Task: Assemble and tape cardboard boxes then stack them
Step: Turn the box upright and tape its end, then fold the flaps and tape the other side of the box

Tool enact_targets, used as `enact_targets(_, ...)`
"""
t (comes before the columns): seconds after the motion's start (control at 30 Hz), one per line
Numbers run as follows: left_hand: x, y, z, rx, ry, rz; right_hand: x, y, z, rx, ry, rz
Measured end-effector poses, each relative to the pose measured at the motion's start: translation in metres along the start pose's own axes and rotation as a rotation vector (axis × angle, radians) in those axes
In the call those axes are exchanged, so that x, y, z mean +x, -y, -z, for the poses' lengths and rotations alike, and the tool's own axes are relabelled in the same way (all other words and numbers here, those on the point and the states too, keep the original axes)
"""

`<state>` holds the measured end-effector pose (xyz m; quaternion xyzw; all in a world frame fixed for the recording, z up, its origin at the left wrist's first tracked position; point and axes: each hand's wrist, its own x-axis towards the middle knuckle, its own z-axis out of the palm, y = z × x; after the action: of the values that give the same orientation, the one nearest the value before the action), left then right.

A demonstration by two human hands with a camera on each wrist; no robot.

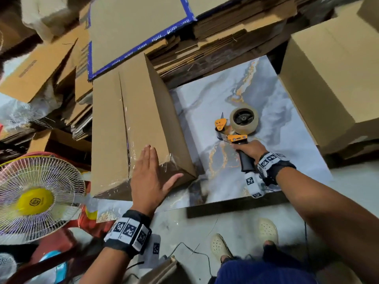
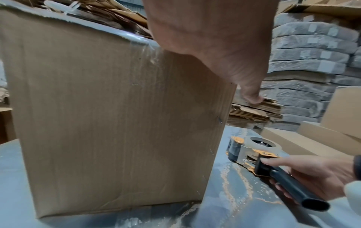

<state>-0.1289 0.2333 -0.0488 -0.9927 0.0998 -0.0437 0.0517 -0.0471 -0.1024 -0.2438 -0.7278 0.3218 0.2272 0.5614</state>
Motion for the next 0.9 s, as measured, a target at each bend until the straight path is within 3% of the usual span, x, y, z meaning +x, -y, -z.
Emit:
enact_targets(0.17, 0.002, 0.003, -0.004, -0.015, -0.027, -0.028, -0.070, 0.036, 0.013, -0.136, -0.238, 0.084)
enact_targets(0.37, 0.005, -0.009, -0.005, -0.078, -0.061, 0.041, -0.110, 0.044, -0.030, -0.065, -0.405, 0.340)
enact_targets(0.5, 0.006, -0.011, -0.005, -0.101, -0.073, 0.039, -0.147, 0.067, -0.073, 0.184, -0.302, 0.576)
enact_targets(0.7, 0.006, -0.005, -0.006, -0.092, -0.068, -0.019, -0.177, 0.116, -0.112, 0.412, -0.190, 0.741)
enact_targets(0.9, 0.007, 0.012, 0.011, -0.167, 0.139, -0.156, -0.187, 0.140, -0.114, 0.436, -0.054, 0.775)
